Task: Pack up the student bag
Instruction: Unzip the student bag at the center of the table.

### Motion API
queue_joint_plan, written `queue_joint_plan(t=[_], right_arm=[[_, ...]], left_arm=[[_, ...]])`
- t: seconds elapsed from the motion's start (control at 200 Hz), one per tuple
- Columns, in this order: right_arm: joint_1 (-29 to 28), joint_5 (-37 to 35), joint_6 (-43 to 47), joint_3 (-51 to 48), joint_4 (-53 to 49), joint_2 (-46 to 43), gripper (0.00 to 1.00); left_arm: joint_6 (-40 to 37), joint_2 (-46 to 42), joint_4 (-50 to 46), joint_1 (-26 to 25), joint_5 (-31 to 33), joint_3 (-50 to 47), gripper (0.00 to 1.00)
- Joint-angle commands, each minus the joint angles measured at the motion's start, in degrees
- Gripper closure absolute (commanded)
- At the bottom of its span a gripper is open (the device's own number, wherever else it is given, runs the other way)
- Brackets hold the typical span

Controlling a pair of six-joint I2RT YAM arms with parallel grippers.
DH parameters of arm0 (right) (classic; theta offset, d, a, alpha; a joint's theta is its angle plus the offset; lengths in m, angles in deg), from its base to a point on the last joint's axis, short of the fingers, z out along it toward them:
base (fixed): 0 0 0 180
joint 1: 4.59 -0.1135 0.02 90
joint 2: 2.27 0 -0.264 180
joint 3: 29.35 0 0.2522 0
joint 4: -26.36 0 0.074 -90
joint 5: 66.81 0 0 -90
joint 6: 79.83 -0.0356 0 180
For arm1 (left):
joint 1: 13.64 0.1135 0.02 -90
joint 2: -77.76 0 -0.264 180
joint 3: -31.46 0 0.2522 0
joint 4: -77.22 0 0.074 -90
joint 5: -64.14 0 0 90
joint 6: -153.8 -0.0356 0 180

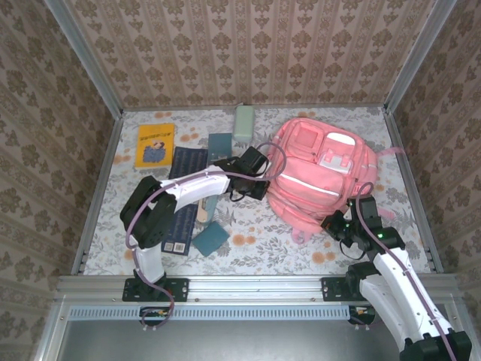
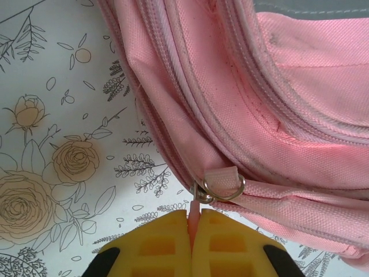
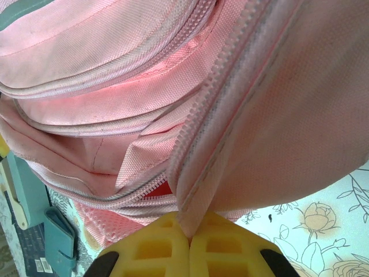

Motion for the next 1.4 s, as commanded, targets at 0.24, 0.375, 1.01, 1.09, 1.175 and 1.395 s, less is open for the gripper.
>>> queue_joint_plan(t=[0.24, 0.375, 1.01, 1.09, 1.175, 1.395], right_arm=[[2.4, 2.8, 5.1, 1.8, -8.7, 0.1, 0.90], [1.7, 4.4, 5.2, 5.7, -7.2, 0.5, 0.71], [-23.6, -4.4, 14.7, 29.0, 16.3, 38.2, 0.58], [-23.6, -3.4, 15.0, 29.3, 17.4, 40.4, 0.59], [-23.6, -3.3, 15.0, 28.9, 18.6, 42.2, 0.59], [-24.1, -1.3, 15.0, 29.7, 21.6, 48.3, 0.59]], left_arm=[[-2.9, 3.8, 0.9, 6.2, 13.3, 6.2, 1.00], [-4.2, 0.2, 2.3, 3.4, 9.4, 4.2, 1.00], [2.5, -11.1, 5.0, -1.0, -1.7, -6.0, 1.00], [2.7, -11.1, 5.1, -1.1, -2.0, -6.0, 1.00], [2.8, -11.0, 5.0, -1.1, -2.1, -5.8, 1.00], [2.8, -11.1, 4.5, -1.1, -2.6, -5.2, 1.00]])
